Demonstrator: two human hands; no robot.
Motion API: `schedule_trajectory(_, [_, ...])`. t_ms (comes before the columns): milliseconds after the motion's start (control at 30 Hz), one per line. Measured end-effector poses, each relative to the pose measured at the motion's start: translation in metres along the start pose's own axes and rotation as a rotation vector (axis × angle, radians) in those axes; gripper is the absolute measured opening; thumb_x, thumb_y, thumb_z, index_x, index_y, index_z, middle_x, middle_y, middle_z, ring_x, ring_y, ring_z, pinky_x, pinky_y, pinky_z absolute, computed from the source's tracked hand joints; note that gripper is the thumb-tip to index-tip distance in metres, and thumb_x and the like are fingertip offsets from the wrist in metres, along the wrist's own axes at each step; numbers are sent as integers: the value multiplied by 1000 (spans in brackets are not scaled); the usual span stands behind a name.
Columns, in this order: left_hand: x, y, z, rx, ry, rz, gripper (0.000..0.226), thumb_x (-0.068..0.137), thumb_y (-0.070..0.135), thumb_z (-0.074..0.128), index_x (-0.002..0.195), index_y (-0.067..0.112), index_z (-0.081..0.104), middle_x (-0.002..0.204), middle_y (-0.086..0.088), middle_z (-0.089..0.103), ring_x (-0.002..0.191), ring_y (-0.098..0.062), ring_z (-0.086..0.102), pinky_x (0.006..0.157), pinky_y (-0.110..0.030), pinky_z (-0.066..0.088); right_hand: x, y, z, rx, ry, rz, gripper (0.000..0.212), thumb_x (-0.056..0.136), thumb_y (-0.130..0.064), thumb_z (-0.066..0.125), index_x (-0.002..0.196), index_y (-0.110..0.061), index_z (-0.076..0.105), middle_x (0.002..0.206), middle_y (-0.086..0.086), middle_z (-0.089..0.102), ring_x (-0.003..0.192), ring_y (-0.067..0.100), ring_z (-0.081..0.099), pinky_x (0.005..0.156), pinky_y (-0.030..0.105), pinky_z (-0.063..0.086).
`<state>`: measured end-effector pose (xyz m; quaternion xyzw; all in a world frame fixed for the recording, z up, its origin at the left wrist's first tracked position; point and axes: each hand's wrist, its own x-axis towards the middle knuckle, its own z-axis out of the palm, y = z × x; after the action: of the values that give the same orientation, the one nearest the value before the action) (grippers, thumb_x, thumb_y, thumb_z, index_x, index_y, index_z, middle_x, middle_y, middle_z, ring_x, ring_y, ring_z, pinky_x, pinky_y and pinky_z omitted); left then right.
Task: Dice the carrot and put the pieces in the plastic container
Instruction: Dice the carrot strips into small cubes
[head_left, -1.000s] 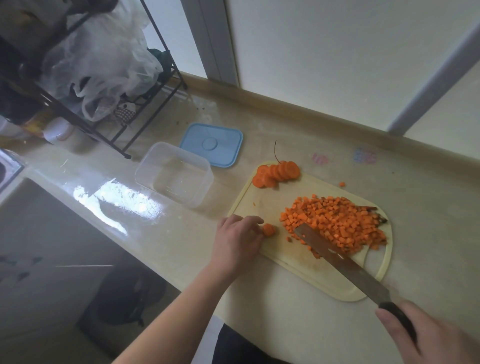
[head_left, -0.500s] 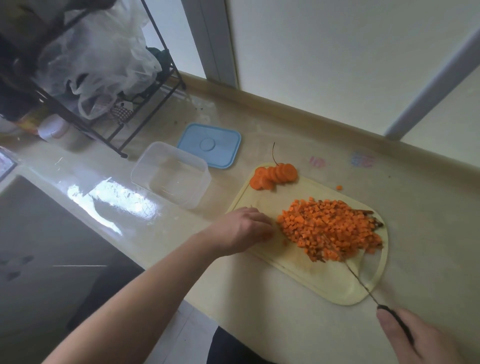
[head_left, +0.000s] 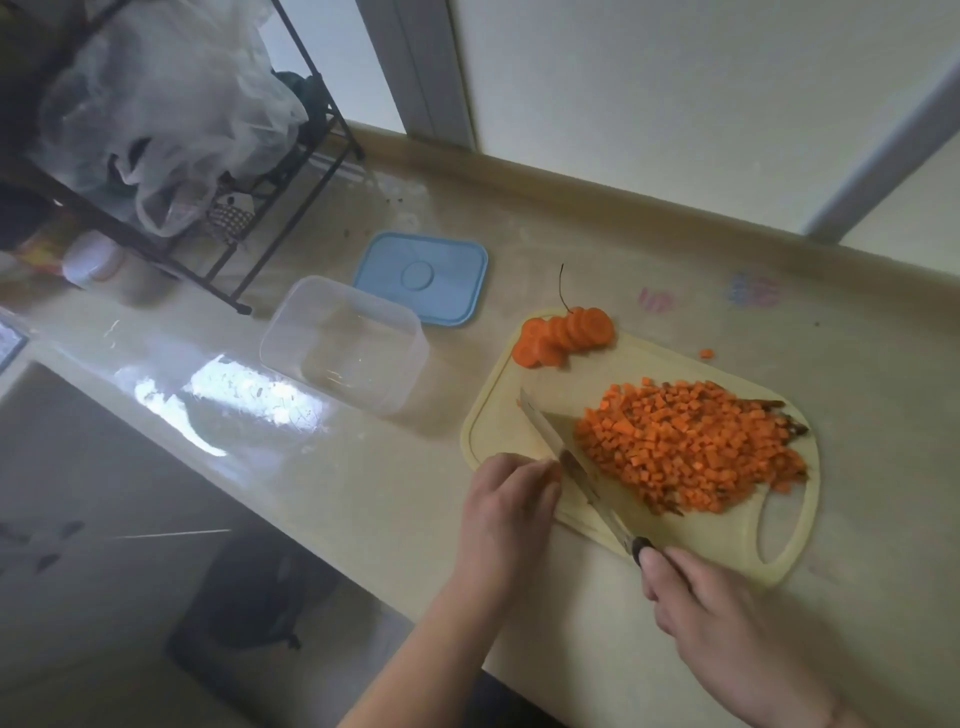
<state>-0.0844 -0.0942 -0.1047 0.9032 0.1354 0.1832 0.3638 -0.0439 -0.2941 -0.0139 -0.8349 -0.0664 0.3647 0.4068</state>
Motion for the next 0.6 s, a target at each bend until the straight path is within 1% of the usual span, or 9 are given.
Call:
schedule_trajectory(167, [3, -6, 1, 5, -31, 88, 20, 94, 25, 65, 105, 12, 76, 84, -3, 60, 75, -20, 59, 65, -32, 51, 0, 1, 5, 10, -42, -3, 38, 99, -30, 43, 66, -13, 48, 44, -6, 45, 43, 6, 41, 48, 18, 29])
schedule_trajectory(233, [11, -13, -3, 27, -56, 184, 17, 94, 27, 65, 102, 13, 71, 81, -4, 58, 73, -21, 56, 64, -33, 49, 1, 2, 4, 30, -58, 2, 40, 98, -36, 41, 66, -13, 48, 44, -6, 46, 42, 5, 40, 50, 19, 30])
schedule_trajectory(267, [14, -17, -5, 26, -70, 226, 17, 95, 28, 65, 101, 13, 69, 81, -6, 59, 73, -23, 56, 64, -33, 49, 2, 1, 3, 30, -62, -6, 43, 96, -43, 40, 67, -12, 47, 45, -6, 46, 43, 5, 40, 51, 21, 30])
schedule_trajectory(300, [17, -19, -6, 16, -82, 253, 19, 96, 29, 64, 99, 11, 68, 81, -7, 59, 73, -25, 57, 64, -34, 49, 3, -1, 4, 24, -59, -20, 47, 92, -51, 38, 67, -13, 47, 46, -6, 46, 45, 6, 41, 53, 23, 30])
schedule_trajectory(367, [21, -21, -7, -4, -85, 263, 33, 99, 35, 59, 94, 5, 71, 82, -9, 61, 72, -27, 59, 64, -35, 50, 3, -3, 5, -13, -38, -61, 57, 86, -66, 33, 66, -14, 45, 49, -6, 46, 49, 8, 42, 54, 24, 31])
schedule_trajectory(400, [22, -22, -7, -8, -76, 259, 37, 100, 37, 58, 92, 3, 72, 81, -9, 61, 72, -27, 59, 64, -34, 50, 3, -5, 5, -30, -33, -78, 59, 85, -68, 30, 67, -14, 45, 51, -6, 47, 50, 9, 43, 54, 25, 32])
schedule_trajectory(467, [21, -20, -5, -22, -56, 247, 33, 97, 34, 62, 91, 3, 72, 80, -8, 60, 71, -24, 58, 63, -33, 49, 5, -5, 2, -57, -24, -91, 59, 83, -68, 27, 68, -14, 46, 53, -6, 49, 53, 10, 46, 55, 28, 34])
schedule_trajectory(567, [18, -16, 0, -18, -30, 200, 29, 93, 32, 67, 87, 4, 71, 76, -6, 57, 70, -18, 51, 62, -33, 45, 11, -9, -6, -93, -19, -109, 65, 86, -72, 26, 68, -13, 48, 55, -6, 51, 54, 10, 48, 55, 26, 35])
schedule_trajectory(600, [18, -15, 1, -14, -26, 186, 30, 93, 33, 67, 87, 4, 71, 76, -5, 56, 71, -18, 51, 62, -33, 45, 12, -10, -8, -106, -20, -117, 64, 86, -70, 26, 68, -13, 49, 55, -6, 52, 54, 10, 48, 55, 27, 35])
